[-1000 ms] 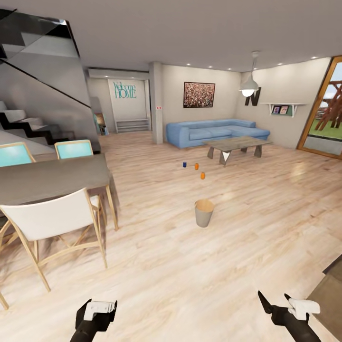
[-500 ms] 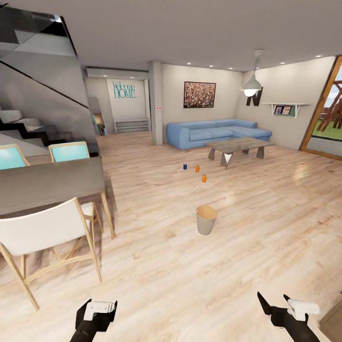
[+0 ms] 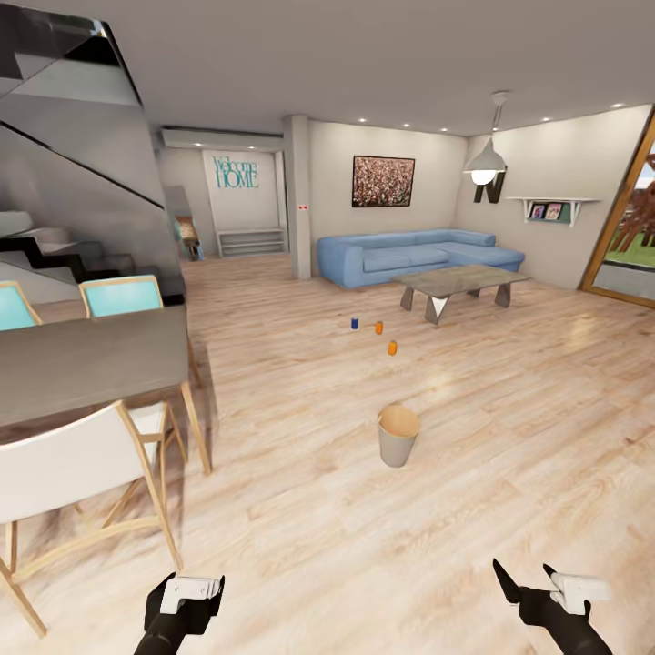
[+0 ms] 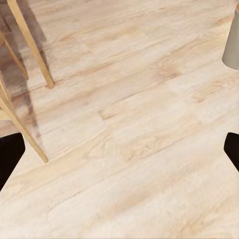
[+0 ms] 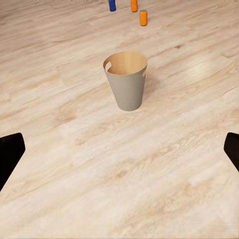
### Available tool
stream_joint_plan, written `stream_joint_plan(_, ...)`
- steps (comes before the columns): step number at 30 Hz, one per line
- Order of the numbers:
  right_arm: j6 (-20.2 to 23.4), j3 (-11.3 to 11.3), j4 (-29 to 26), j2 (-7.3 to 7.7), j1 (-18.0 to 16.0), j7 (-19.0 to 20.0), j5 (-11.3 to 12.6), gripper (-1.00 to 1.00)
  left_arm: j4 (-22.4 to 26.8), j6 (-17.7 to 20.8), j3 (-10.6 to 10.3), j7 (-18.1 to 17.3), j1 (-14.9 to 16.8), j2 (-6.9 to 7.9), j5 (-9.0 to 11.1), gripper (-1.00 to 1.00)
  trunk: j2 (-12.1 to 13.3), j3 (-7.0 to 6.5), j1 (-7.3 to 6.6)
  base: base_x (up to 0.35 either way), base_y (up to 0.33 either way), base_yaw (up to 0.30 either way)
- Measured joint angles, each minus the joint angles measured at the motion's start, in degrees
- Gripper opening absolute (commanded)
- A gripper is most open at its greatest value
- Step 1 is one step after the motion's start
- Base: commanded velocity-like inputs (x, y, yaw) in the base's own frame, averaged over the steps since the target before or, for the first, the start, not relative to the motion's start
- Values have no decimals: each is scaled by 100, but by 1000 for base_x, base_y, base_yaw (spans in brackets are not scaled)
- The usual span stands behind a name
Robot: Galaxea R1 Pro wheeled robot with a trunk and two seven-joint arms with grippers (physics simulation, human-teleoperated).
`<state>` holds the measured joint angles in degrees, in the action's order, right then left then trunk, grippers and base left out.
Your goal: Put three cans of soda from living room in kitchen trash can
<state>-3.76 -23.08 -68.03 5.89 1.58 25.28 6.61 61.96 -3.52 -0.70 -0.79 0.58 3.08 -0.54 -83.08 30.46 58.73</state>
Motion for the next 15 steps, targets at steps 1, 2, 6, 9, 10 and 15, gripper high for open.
stream_joint_plan(1,0,1,0,-2,0,1,0,100,0,0,0,0,-1,0,0,100,0,0,0,307,-104,0)
stream_joint_plan(2,-1,2,0,-1,0,1,0,100,0,0,0,0,-2,0,0,100,0,0,0,305,-111,0)
stream_joint_plan(6,2,4,0,-1,0,-1,1,100,0,0,0,0,-3,0,1,100,0,0,0,301,-124,0)
stream_joint_plan(9,2,5,0,0,0,-3,3,100,0,0,0,0,-3,0,1,100,0,0,0,298,-133,0)
stream_joint_plan(10,3,5,0,0,0,-3,4,100,0,0,0,0,-4,0,1,100,0,0,0,297,-136,0)
stream_joint_plan(15,0,6,0,-1,0,-5,7,100,0,0,0,0,-4,0,1,100,0,0,0,295,-140,0)
